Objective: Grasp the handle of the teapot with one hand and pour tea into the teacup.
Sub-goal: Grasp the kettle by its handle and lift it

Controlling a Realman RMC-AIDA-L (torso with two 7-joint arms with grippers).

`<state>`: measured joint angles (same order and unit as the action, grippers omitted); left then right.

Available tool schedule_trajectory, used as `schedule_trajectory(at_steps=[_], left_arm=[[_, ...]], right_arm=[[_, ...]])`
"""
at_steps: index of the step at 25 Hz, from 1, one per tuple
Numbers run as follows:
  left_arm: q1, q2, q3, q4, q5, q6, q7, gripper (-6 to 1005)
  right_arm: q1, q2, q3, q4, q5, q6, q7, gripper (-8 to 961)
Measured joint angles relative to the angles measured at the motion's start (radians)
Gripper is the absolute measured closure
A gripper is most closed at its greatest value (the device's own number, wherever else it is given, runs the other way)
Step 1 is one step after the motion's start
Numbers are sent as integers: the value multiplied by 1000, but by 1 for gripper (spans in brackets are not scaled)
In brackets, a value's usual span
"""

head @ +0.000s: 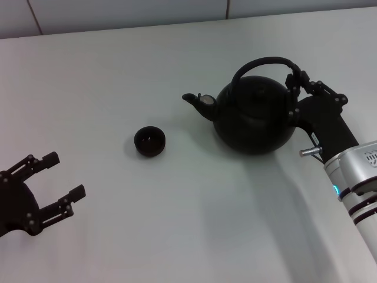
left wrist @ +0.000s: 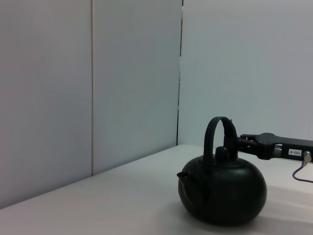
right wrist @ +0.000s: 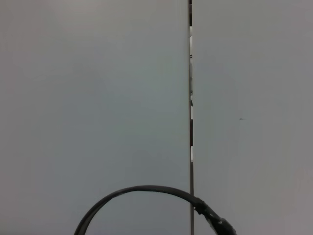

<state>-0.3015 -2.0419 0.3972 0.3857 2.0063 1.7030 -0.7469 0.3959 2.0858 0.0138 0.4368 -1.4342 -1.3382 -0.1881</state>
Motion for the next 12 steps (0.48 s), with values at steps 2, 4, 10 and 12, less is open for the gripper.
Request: schedule_trajectory(at_steps=[2, 4, 10, 12], left_arm=[[-1, -1, 0, 0, 0, 1, 0, 186], [-3, -1, 0, 1, -2, 2, 0, 186], [-5, -3, 0, 1, -2, 2, 0, 186], [-6, -3, 0, 1, -2, 2, 0, 186]], right_arm=[[1, 1, 0, -1, -1, 1, 1, 767], [1, 1, 0, -1, -1, 1, 2, 790], [1, 1, 0, -1, -1, 2, 4, 848], [1, 1, 0, -1, -2, 2, 4, 848]])
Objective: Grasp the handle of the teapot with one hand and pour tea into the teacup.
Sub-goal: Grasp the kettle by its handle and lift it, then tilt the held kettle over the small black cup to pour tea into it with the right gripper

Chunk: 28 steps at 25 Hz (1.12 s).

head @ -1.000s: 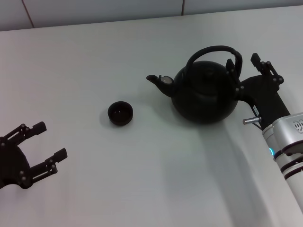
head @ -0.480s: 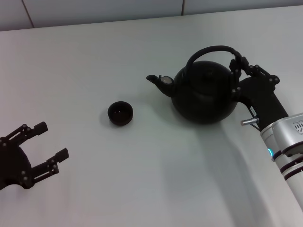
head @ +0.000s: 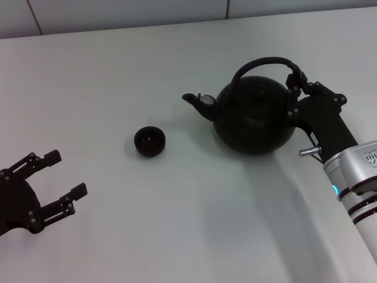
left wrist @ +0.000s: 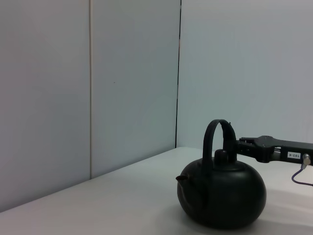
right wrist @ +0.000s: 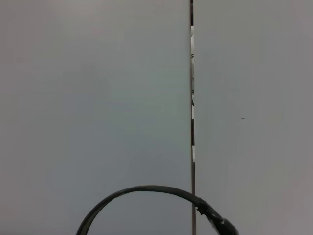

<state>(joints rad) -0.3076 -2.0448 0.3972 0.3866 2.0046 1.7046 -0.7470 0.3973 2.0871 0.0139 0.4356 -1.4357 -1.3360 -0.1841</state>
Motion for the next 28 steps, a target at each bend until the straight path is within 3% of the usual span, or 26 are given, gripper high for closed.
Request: schedule_trajectory(at_steps=[8, 12, 28], left_arm=[[-3, -1, 0, 0, 0, -4, 0, 187], [-5, -1, 0, 0, 0, -5, 0, 187], [-15, -12, 0, -3, -4, -10, 0, 187]], right_arm=[[6, 0, 0, -2, 0, -14, 12, 852], [26, -9, 8, -19, 0, -105, 22, 858], [82, -11, 2, -131, -41, -77, 161, 860]])
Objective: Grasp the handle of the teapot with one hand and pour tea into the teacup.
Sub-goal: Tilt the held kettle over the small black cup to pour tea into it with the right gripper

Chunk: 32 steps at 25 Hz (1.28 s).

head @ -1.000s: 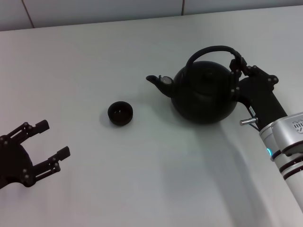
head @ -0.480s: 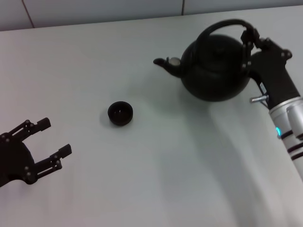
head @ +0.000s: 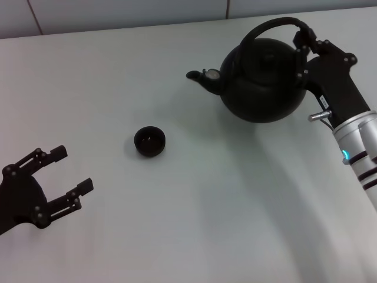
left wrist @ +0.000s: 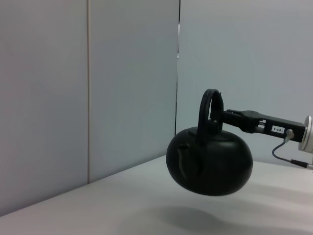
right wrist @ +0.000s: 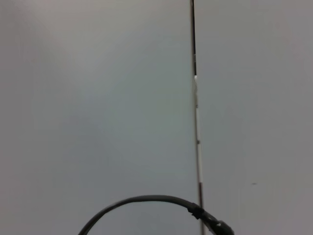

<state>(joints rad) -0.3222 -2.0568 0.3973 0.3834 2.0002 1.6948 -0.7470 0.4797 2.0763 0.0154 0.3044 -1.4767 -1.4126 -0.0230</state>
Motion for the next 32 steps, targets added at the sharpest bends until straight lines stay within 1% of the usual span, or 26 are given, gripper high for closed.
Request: schedule_trajectory(at_steps=[1, 2, 3, 4, 6, 7, 8, 9, 10, 14, 19, 25, 26, 27, 29, 30, 32], left_arm=[[0, 0, 0, -1, -3, 0, 0, 187], [0, 0, -1, -3, -5, 0, 0, 187], [0, 0, -1, -4, -6, 0, 0, 187], [0, 0, -1, -4, -7, 0, 0, 187], [0, 0, -1, -4, -7, 0, 0, 186], [0, -1, -1, -5, -7, 0, 0, 186], [0, -2, -2, -5, -9, 0, 0, 186], [0, -3, -2, -6, -12, 0, 3, 186], [0, -3, -2, -6, -12, 0, 3, 186], [0, -4, -2, -12, -21, 1, 9, 186], [-2, -5, -2, -18, -26, 1, 10, 187], [-3, -5, -2, -18, -32, 1, 11, 187], [-3, -5, -1, -18, -32, 1, 11, 187], [-3, -5, -1, -18, -33, 1, 11, 187], [-3, -5, -1, -18, -34, 3, 11, 187], [-3, -5, -1, -18, -34, 3, 11, 187], [-3, -5, -1, -18, -34, 3, 11, 187]], right_arm=[[12, 1, 0, -40, -41, 12, 70, 860], [12, 1, 0, -40, -41, 12, 70, 860], [22, 1, 0, -65, -67, 20, 113, 861], [45, 1, 0, -128, -122, 40, 207, 861], [79, 0, 0, -208, -198, 71, 333, 861], [79, 0, 0, -208, -198, 71, 333, 861], [99, 0, -1, -247, -237, 90, 399, 860], [136, 0, -2, -309, -306, 126, 510, 860], [136, 0, -2, -309, -306, 126, 510, 860], [215, -2, -11, -400, -443, 180, 668, 860], [239, -2, -43, -416, -458, 201, 687, 860], [243, -3, -67, -427, -459, 203, 677, 861], [244, -2, -92, -439, -459, 199, 642, 861], [244, -2, -92, -439, -459, 199, 642, 861], [244, -1, -114, -450, -456, 184, 553, 861], [244, -1, -114, -450, -456, 184, 553, 861], [244, -1, -118, -453, -457, 173, 493, 860]])
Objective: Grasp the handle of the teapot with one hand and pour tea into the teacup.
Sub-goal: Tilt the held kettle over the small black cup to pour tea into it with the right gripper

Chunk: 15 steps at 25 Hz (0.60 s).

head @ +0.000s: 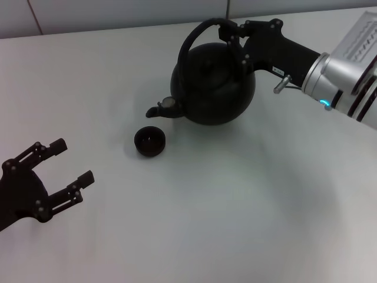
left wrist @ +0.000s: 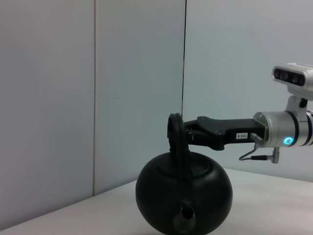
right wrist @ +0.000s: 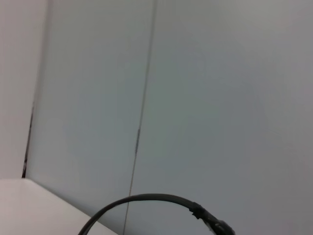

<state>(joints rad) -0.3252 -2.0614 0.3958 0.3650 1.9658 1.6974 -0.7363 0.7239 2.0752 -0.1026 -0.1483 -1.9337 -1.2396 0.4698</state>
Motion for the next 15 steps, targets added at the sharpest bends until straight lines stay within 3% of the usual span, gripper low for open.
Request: schedule_trajectory(at_steps=[15], left_arm=[[0, 0, 0, 0, -2, -1, 0, 186]], right_arm=[[32, 2, -67, -33, 4, -11, -173, 860]])
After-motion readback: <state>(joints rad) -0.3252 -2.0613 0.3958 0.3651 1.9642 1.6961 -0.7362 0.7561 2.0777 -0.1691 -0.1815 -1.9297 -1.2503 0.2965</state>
